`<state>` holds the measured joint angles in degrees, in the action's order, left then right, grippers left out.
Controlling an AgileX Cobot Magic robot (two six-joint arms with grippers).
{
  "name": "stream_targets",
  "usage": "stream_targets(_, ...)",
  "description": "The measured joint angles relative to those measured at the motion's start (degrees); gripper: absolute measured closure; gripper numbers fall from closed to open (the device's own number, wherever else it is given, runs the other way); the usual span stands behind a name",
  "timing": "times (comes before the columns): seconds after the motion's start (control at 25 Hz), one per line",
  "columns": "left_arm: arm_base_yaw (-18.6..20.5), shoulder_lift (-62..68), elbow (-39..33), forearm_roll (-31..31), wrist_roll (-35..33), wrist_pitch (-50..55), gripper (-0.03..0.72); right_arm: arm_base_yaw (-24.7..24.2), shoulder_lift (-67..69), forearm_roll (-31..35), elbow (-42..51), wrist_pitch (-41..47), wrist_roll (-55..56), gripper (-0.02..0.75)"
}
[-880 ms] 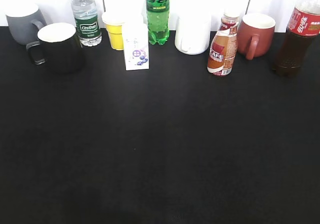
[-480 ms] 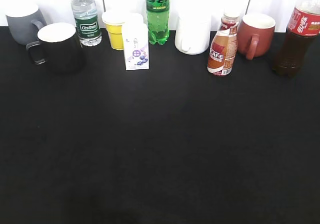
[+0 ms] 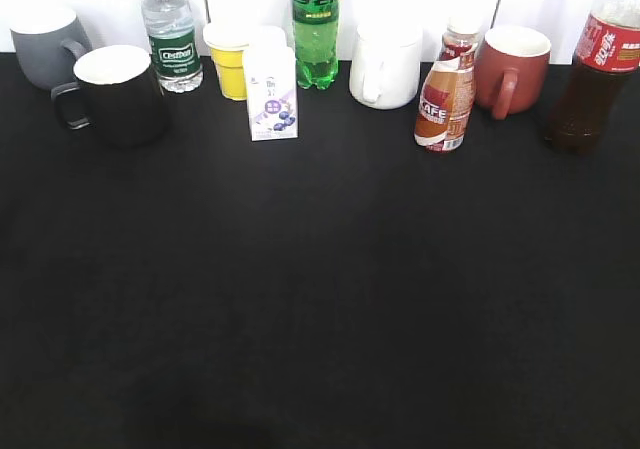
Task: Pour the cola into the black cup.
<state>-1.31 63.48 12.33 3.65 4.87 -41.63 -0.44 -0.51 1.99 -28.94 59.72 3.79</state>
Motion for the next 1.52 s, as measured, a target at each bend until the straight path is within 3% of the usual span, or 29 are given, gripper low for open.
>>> stream_targets(0.08,0.0,17.1,1.7,0.8,0.0,-11.8,0.227,0.0,0.0,0.0,0.0,0.0,0.0,0.155)
stream_targets(0.16,0.0,29.6,7.5,3.1,0.0,-16.7,0.251,0.0,0.0,0.0,0.0,0.0,0.0,0.155)
stream_targets(0.4,0.0,48.5,26.5,3.3,0.0,-15.5,0.290,0.0,0.0,0.0,0.0,0.0,0.0,0.155)
stream_targets(0.52,0.1,53.7,35.6,2.9,0.0,-10.2,0.367,0.0,0.0,0.0,0.0,0.0,0.0,0.155)
stream_targets(0.6,0.1,56.2,40.5,2.7,0.0,-7.8,0.513,0.0,0.0,0.0,0.0,0.0,0.0,0.155)
stream_targets(0.64,0.1,56.9,41.6,3.6,0.0,-8.3,0.610,0.0,0.0,0.0,0.0,0.0,0.0,0.155)
stream_targets(0.8,0.2,56.4,40.6,6.1,0.0,-10.3,0.610,0.0,0.0,0.0,0.0,0.0,0.0,0.155)
stream_targets(0.96,0.2,45.1,29.6,7.7,-0.2,-10.4,0.627,0.0,0.0,0.0,-0.3,-0.8,0.0,0.155)
stream_targets(1.0,0.2,40.9,26.3,7.9,1.1,-10.4,0.627,0.0,0.0,0.0,-1.1,-4.9,0.0,0.155)
stream_targets(1.04,0.1,36.3,23.7,8.0,2.0,-10.4,0.627,0.0,0.0,0.0,-0.4,-15.4,0.0,0.155)
stream_targets(1.12,0.1,29.9,19.8,8.8,2.8,-10.4,0.628,0.0,3.0,-0.1,3.5,-26.7,0.0,0.155)
stream_targets(1.16,0.1,28.3,18.4,10.4,3.1,-10.3,0.629,0.0,9.1,-0.1,9.1,-39.5,0.0,0.155)
stream_targets(1.2,0.1,27.3,17.3,12.6,3.9,-10.2,0.629,0.0,11.4,-0.1,11.0,-44.2,0.0,0.155)
stream_targets(1.32,0.0,26.8,15.4,19.3,8.1,-10.3,0.629,0.0,33.5,0.2,16.8,-69.3,0.0,0.153)
stream_targets(1.36,0.0,26.8,15.4,22.1,8.9,-10.3,0.629,0.0,47.1,0.2,16.8,-82.6,0.0,0.152)
stream_targets(1.4,0.0,26.8,15.4,23.6,9.4,-10.3,0.629,0.0,52.1,0.2,16.8,-88.0,0.0,0.152)
stream_targets(1.44,0.0,26.8,15.4,24.2,10.3,-10.5,0.629,0.0,66.9,0.1,16.5,-103.0,0.0,0.152)
stream_targets(1.52,0.0,26.8,15.4,24.2,10.5,-12.1,0.629,0.0,85.3,-1.6,13.0,-115.8,1.2,0.095)
